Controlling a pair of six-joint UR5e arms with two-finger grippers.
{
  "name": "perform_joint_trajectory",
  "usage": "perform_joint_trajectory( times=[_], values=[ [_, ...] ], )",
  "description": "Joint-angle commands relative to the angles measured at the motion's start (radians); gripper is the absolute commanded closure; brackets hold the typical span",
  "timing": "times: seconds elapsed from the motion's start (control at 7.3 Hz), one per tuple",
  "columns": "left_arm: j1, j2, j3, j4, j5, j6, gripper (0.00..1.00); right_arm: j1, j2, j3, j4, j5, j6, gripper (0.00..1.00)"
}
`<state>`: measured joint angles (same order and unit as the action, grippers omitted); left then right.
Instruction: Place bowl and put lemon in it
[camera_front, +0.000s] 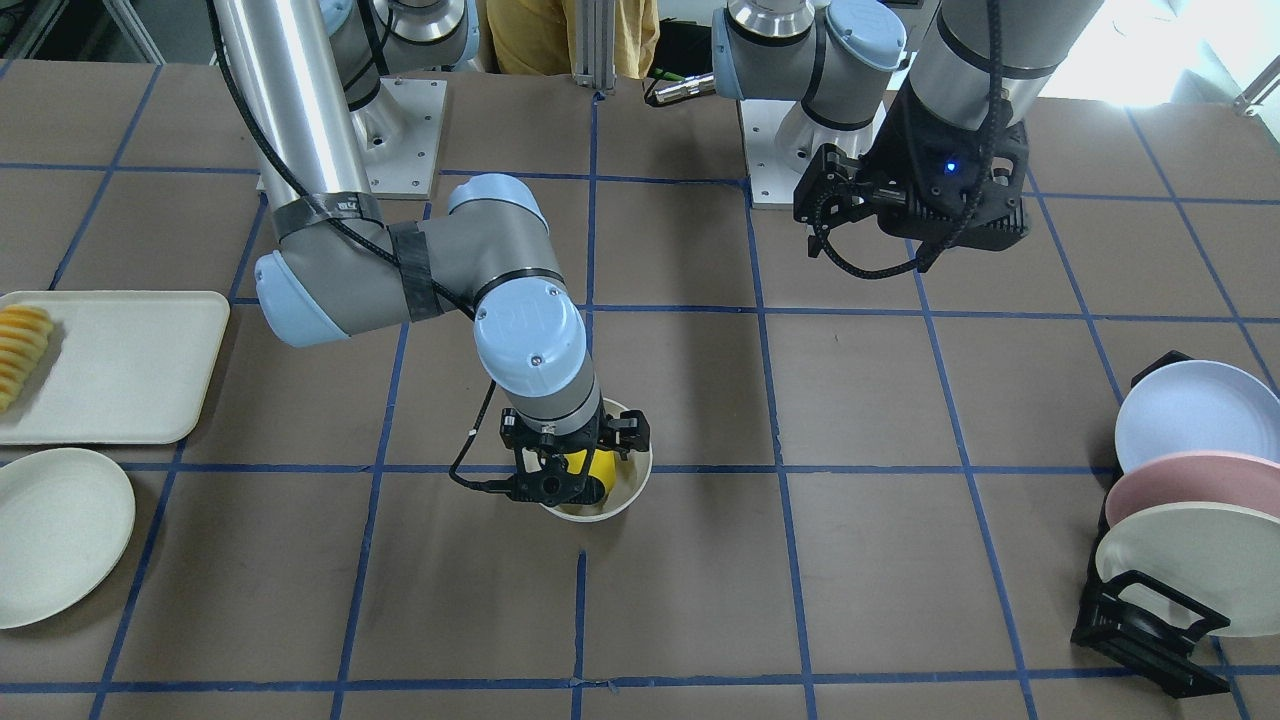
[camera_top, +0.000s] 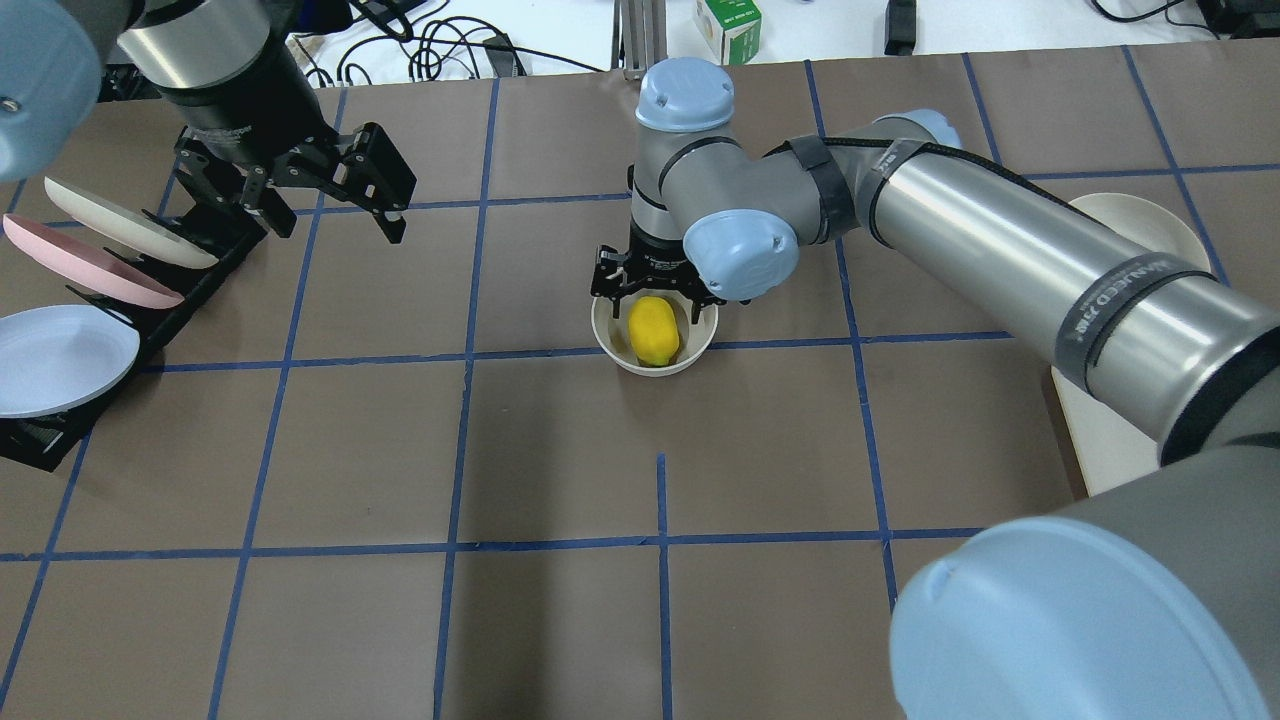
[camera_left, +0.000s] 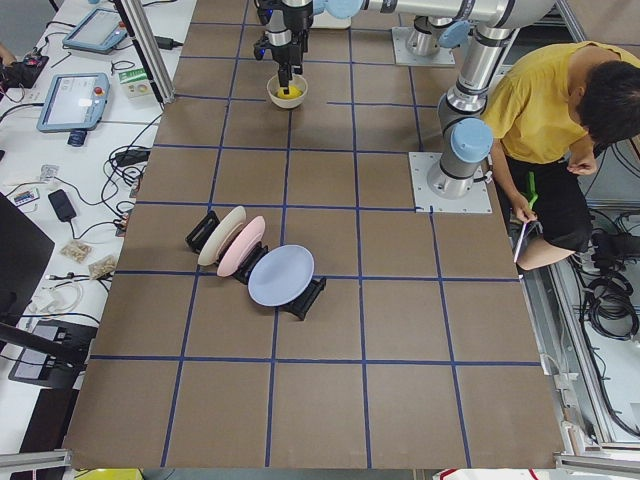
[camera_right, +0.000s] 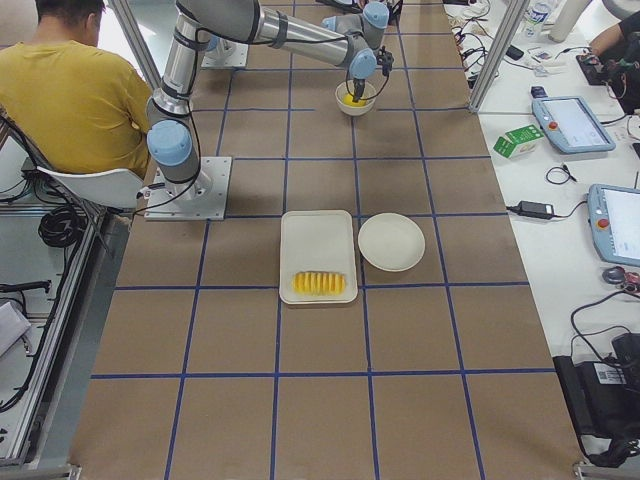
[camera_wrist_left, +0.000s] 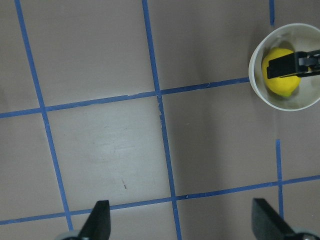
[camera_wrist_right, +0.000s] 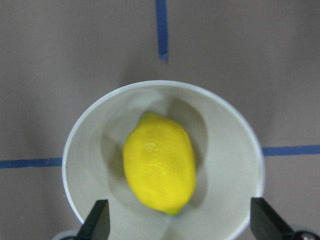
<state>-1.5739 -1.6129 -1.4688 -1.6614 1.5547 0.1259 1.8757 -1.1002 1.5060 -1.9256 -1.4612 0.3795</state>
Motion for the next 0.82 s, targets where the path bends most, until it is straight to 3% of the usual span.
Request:
perform_joint_trajectory(
  times=[0.0, 0.27, 0.55, 0.68],
  values=[
    [0.002, 0.001, 0.004, 0.011, 0.001, -0.003, 0.0, -0.082, -0.149, -0.017, 0.17, -0.128, -0.045, 0.0],
    [0.002, 0.001, 0.005, 0.015, 0.004, 0.006, 0.0, -0.232, -0.249, -0.004, 0.2, -0.116, -0.047, 0.0],
    [0.002, 0.001, 0.005, 0.015, 0.031, 0.003, 0.0, -0.293, -0.326, 0.003, 0.212, -0.1, -0.079, 0.0],
    [0.0, 0.001, 0.001, 0.015, 0.031, 0.003, 0.0, -0.299, -0.348, 0.022, 0.302, -0.103, -0.231, 0.0]
  ],
)
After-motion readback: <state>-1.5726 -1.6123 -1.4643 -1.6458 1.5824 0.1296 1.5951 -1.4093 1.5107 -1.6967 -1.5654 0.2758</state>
